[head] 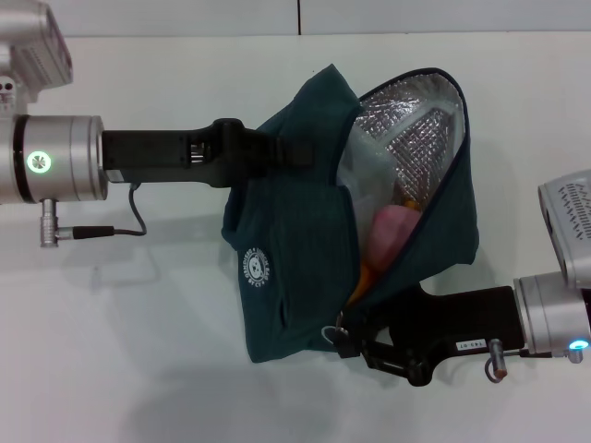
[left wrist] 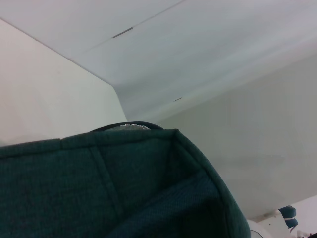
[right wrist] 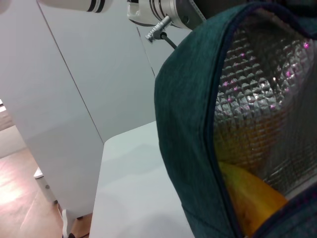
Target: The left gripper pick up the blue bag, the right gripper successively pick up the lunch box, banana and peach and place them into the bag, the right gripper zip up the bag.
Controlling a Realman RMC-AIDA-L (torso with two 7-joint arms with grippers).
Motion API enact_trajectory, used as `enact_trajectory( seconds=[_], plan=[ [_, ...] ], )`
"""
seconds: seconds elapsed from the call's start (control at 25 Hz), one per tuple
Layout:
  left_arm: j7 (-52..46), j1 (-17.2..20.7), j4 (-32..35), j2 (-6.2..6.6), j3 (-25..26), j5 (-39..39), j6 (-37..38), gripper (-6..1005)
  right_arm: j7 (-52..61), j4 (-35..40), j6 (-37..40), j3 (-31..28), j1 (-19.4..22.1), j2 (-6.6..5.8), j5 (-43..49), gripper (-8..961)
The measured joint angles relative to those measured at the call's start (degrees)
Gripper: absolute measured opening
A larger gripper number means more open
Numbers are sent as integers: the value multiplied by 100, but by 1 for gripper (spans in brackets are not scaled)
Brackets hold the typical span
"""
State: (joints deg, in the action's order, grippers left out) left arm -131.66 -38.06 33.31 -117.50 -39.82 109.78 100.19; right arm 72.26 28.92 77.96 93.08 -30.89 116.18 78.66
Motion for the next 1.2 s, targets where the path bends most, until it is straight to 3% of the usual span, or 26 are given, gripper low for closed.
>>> enact_trajectory(
  seconds=[0.12, 0.32, 0.4, 0.84, 1.2],
  plan=[
    [0, 0, 0, 0, 0, 0, -1, 50, 1, 0, -1, -1, -10, 0, 20, 218],
    [15, 0, 0, 15, 10, 0, -17, 51, 0, 0, -9, -1, -20, 0, 23, 20],
    [21, 1, 0, 26, 29, 0, -32, 52, -1, 0, -5, -2, -22, -6, 20, 3],
    [26, 41, 0, 56, 40, 20, -302, 54, 1, 120, 172, -87, 178, -59, -160, 3],
    [26, 44, 0, 82, 45, 27, -418, 55, 2, 144, 510, -743, 461, -93, -135, 4]
  ],
)
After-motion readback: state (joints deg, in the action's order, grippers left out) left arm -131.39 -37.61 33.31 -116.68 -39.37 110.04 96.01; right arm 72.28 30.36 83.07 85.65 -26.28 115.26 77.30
